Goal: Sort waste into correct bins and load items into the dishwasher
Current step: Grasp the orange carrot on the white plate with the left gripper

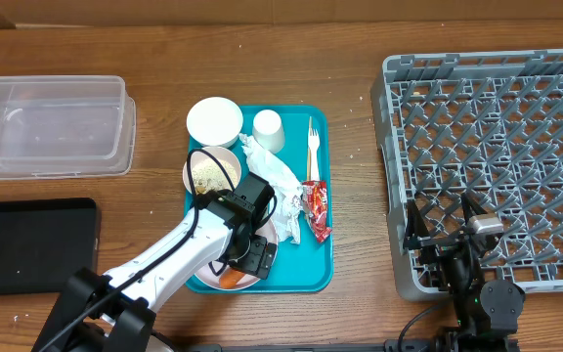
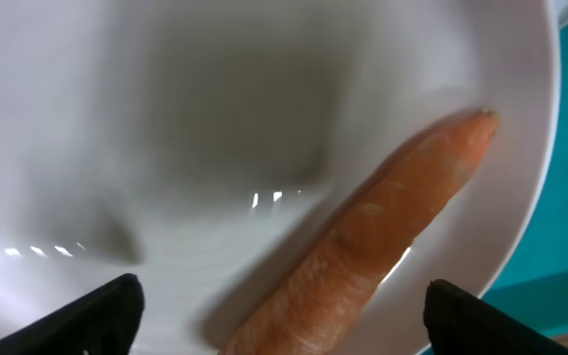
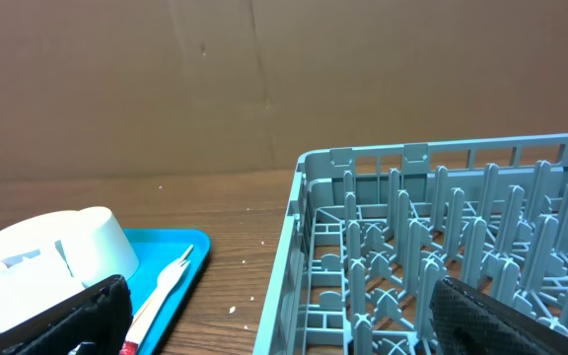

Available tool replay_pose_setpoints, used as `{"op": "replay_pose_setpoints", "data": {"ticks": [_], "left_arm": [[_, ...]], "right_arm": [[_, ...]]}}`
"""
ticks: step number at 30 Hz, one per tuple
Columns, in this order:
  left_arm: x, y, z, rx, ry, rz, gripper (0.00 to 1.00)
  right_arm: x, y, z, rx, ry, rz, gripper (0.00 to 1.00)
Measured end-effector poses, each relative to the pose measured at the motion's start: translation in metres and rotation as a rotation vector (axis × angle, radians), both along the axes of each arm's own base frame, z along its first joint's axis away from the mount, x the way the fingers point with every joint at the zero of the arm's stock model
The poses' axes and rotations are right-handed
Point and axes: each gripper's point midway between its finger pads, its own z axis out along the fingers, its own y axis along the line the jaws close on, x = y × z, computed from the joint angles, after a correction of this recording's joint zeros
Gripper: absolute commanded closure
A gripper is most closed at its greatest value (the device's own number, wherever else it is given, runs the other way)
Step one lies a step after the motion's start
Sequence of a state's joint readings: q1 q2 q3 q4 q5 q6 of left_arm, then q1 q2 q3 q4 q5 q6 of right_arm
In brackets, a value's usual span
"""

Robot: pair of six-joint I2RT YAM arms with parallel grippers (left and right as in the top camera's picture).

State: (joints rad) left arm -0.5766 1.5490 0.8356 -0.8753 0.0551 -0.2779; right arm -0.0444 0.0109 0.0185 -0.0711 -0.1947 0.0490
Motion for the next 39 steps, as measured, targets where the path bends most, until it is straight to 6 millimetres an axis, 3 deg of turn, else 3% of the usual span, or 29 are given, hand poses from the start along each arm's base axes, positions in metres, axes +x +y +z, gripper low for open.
{"op": "replay_pose_setpoints", "data": {"ticks": [12, 14, 18, 33, 35, 39], "left_arm": [[0.000, 0.009, -0.010, 0.033, -0.024, -0.001, 0.19], [0.001, 0.009, -0.010, 0.034, -0.029, -0.001, 0.27], [0.006, 0.006, -0.010, 0.025, -0.051, 0.000, 0.53], [0.000, 0.012, -0.010, 0.050, -0.026, -0.002, 0.73], [-0.001, 0.013, -0.010, 0.057, -0.022, -0.002, 0.84], [-0.002, 0.013, -0.006, 0.062, -0.015, -0.002, 0.95]], "right_arm": [[0.000, 0.000, 0.000, 0.000, 0.000, 0.000, 0.00], [0.000, 0.000, 0.000, 0.000, 0.000, 0.000, 0.00], [0.000, 0.000, 0.000, 0.000, 0.000, 0.000, 0.00], [0.000, 0.000, 0.000, 0.000, 0.000, 0.000, 0.00], [0.000, 0.000, 0.000, -0.001, -0.001, 0.000, 0.00], [0.000, 0.000, 0.000, 0.000, 0.000, 0.000, 0.00]]}}
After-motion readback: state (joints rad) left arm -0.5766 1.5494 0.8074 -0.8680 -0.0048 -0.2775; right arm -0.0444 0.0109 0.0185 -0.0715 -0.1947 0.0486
